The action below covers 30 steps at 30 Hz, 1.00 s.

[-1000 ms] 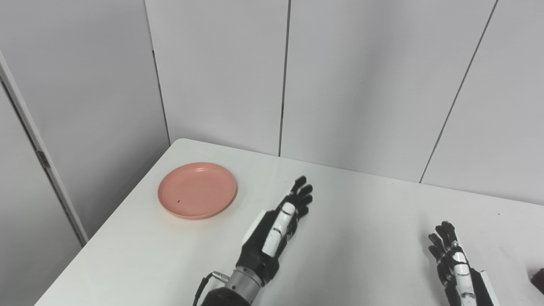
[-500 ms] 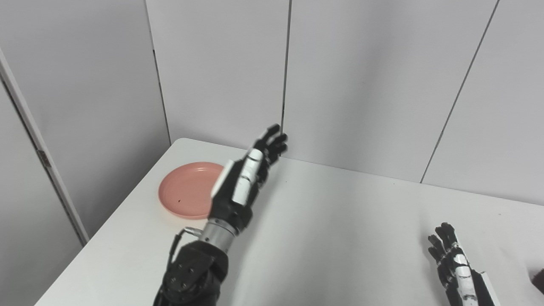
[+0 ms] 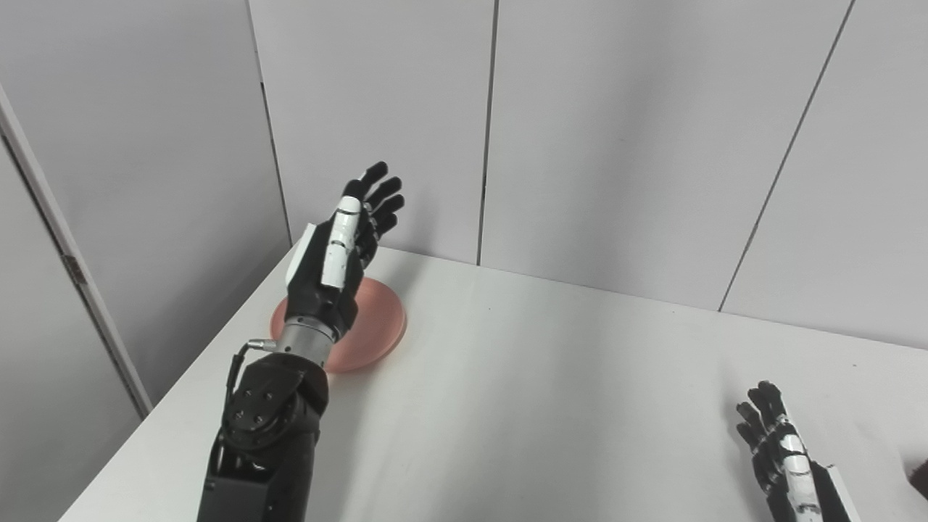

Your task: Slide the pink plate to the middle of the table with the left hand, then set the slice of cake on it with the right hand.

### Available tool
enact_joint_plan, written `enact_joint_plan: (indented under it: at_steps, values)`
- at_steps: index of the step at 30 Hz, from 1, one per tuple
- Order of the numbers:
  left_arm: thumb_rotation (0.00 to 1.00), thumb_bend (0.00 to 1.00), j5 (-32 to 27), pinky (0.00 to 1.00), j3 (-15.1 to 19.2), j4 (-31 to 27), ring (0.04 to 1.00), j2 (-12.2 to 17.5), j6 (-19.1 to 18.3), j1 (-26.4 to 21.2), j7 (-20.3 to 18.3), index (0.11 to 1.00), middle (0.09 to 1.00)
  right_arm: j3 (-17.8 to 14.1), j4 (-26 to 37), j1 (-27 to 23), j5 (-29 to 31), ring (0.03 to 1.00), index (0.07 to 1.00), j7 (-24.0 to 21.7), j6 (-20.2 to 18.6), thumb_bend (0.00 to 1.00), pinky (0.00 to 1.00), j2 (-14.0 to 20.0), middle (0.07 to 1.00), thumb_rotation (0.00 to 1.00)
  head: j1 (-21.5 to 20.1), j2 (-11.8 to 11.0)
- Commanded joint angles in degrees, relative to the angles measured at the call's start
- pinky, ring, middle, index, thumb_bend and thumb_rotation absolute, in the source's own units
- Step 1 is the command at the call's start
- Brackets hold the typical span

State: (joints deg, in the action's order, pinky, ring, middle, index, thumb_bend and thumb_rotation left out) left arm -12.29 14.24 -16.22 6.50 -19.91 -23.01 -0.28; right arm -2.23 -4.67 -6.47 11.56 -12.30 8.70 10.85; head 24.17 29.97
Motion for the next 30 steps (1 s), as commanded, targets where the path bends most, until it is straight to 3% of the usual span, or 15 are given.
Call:
enact_joint_plan:
  at_steps: [1,13,30]
  values:
    - [1.00,0.51,-1.18,0.90,1.21,0.09,0.893,1.79,1.49,-3.71,0.69,0.882,0.893,-0.45,-3.17,4.29,0.13,0.973,1.000,-0.24,-1.34,0.46,0.99,0.46,0.997,1.00,0.13,0.00]
    - [1.00,0.49,-3.75,0.86,6.76,7.57,0.875,6.19,3.12,-5.87,1.61,0.866,0.878,-0.52,-4.36,3.96,0.43,0.985,1.000,-0.68,-0.98,0.45,1.00,1.34,1.000,1.00,1.11,-0.69]
    - [1.00,0.50,-8.65,0.89,12.68,20.96,0.899,11.46,11.35,-5.52,0.20,0.891,0.901,-0.95,-4.65,4.06,0.79,0.983,1.000,-0.69,-1.02,0.44,1.00,2.07,1.000,1.00,2.14,-0.58]
